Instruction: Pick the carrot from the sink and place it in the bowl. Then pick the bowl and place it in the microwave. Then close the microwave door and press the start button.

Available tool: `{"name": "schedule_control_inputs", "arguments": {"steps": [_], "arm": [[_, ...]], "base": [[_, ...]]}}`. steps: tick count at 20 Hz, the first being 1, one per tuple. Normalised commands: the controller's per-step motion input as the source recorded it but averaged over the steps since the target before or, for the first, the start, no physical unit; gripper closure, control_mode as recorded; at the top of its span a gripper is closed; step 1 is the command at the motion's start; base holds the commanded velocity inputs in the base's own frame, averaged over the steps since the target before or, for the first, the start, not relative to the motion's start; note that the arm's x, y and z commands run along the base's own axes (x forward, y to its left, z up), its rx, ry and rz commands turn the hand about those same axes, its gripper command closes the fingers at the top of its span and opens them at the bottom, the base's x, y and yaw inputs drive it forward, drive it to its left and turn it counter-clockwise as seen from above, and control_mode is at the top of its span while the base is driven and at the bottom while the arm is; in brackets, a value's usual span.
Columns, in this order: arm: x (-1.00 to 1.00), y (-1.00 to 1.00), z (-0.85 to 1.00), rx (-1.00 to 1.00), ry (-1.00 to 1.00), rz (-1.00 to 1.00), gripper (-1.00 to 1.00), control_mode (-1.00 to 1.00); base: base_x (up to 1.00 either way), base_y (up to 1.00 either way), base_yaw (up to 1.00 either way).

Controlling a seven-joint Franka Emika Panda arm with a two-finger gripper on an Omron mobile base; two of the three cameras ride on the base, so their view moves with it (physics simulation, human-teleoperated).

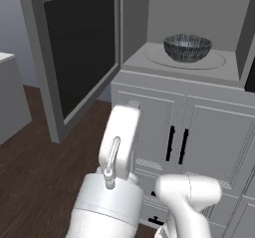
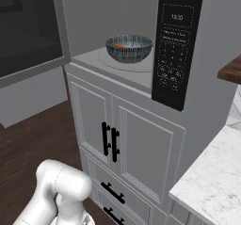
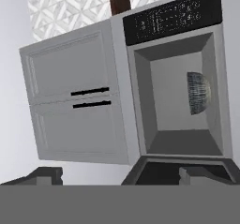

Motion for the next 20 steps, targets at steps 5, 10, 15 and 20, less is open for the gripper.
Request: {"name": "schedule_control_inputs", "arguments": {"steps": [5, 10, 15, 20], "arm": [[0.03, 0.74, -0.53, 0.00, -0.10, -0.04, -1.00, -1.00], [0.29, 0.40, -0.53, 0.00, -0.04, -0.01, -1.00, -1.00], [0.54, 0.50, -0.68, -0.05, 0.02, 0.02, -1.00, -1.00], [0.75, 0.48, -0.74, 0.00, 0.02, -0.02, -1.00, -1.00]], "base": [[0.00, 0.00, 0.00], [0.00, 0.00, 0.00], [0.00, 0.00, 0.00], [0.00, 0.00, 0.00]]}}
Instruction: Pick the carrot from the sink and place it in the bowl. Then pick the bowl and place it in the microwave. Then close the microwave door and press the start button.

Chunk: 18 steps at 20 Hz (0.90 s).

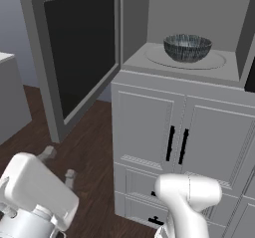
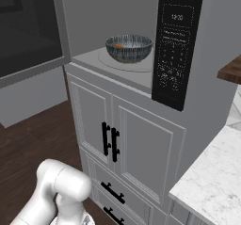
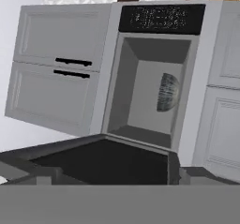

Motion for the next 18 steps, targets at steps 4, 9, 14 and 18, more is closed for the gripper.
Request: {"name": "schedule_control_inputs", "arguments": {"steps": [4, 9, 14, 18], "arm": [[0.80, 0.37, -0.73, 0.00, 0.06, -0.02, -1.00, -1.00], [0.83, 0.82, -0.68, -0.06, 0.03, -0.05, -1.00, -1.00], [0.61, 0.97, -0.68, -0.01, -0.06, -0.06, -1.00, -1.00], [0.67, 0.68, -0.41, 0.00, -0.14, -0.10, -1.00, -1.00]], "base": [[0.00, 0.00, 0.00], [0.00, 0.00, 0.00], [0.00, 0.00, 0.00], [0.00, 0.00, 0.00]]}}
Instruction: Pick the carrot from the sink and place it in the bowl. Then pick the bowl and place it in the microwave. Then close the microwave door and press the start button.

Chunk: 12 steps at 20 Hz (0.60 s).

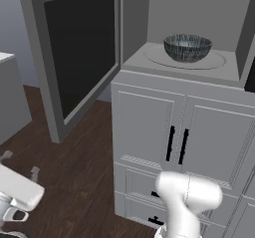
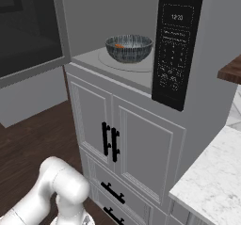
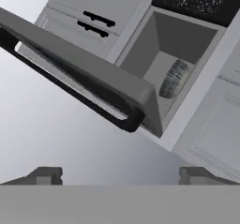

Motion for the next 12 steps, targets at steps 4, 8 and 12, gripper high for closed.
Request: {"name": "schedule_control_inputs", "arguments": {"steps": [4, 8, 12], "arm": [[0.70, 0.12, -0.17, 0.00, -0.10, -0.16, -1.00, -1.00], [0.64, -0.01, -0.03, 0.01, -0.19, -0.22, -1.00, -1.00], [0.41, -0.18, 0.00, 0.04, -0.24, -0.22, -1.00, -1.00]], "base": [[0.00, 0.00, 0.00], [0.00, 0.00, 0.00], [0.00, 0.00, 0.00]]}}
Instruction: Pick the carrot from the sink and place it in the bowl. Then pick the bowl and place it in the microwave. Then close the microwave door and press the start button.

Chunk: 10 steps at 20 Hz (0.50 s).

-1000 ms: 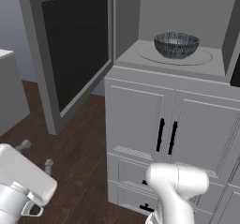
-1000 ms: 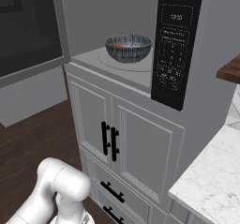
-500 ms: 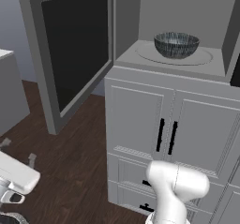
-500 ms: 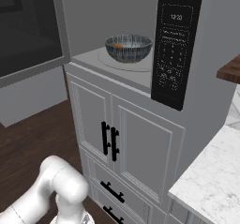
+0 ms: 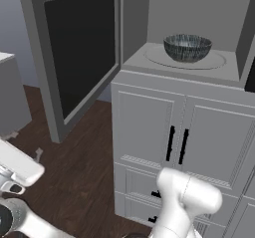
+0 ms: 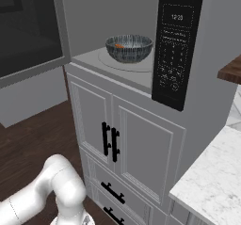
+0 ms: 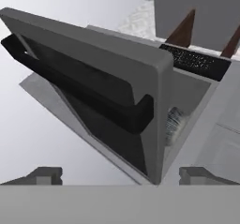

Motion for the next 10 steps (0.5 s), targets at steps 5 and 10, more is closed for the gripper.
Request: {"name": "schedule_control_inputs", "arguments": {"steps": [5, 10], "arm": [[0.26, -0.39, 0.00, 0.04, -0.24, -0.24, -1.00, -1.00], [0.15, -0.56, 0.28, 0.16, -0.18, -0.14, -1.00, -1.00]], "base": [[0.00, 0.00, 0.00], [0.00, 0.00, 0.00]]}}
